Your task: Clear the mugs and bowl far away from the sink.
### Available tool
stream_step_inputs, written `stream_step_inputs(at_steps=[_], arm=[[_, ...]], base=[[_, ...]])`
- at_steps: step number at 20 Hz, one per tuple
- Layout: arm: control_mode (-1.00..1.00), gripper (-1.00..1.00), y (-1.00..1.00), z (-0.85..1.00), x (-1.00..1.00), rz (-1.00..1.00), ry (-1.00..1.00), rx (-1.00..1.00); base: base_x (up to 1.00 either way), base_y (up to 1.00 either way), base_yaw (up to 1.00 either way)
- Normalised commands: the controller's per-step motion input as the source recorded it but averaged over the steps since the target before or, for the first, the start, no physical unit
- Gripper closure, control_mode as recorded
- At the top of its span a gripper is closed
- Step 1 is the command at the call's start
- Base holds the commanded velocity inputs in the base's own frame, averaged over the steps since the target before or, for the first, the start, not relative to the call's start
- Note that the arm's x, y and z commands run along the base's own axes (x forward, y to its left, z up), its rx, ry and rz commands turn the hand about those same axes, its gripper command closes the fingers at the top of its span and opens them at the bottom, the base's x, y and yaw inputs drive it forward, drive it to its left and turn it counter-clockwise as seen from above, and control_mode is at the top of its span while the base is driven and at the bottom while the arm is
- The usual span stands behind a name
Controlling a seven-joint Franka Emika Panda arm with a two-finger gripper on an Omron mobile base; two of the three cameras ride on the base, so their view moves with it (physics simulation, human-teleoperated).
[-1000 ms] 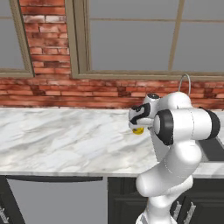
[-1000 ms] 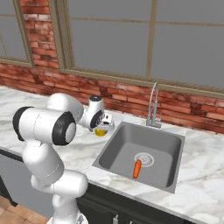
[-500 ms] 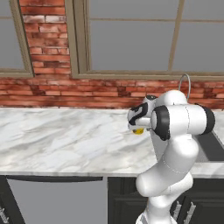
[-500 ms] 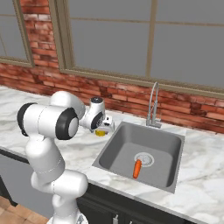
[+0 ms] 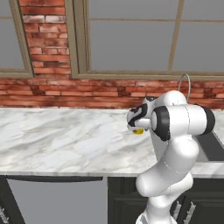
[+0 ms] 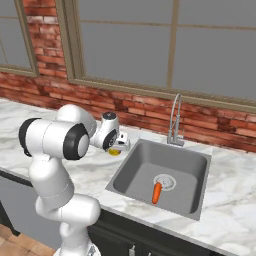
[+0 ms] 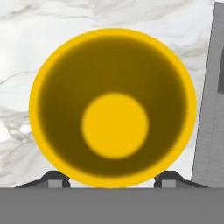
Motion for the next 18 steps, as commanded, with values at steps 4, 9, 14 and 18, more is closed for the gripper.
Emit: stream_step_inputs(at_steps=[4,9,14,18], arm=[[-1.00,1.00,0.00,-0.07,-0.01,0.00,-0.02,0.00],[-1.00,1.00,0.00,-0.07,0.00,0.00,0.00,0.00],[-1.00,1.00,0.00,-0.04,0.00,0.00,0.00,0.01],[-1.00,1.00,0.05,0.46,-0.08,0.03,-0.03,0.00]], base=[[0.00,0.00,0.00],[0.00,0.00,0.00],[0.00,0.00,0.00],[0.00,0.00,0.00]])
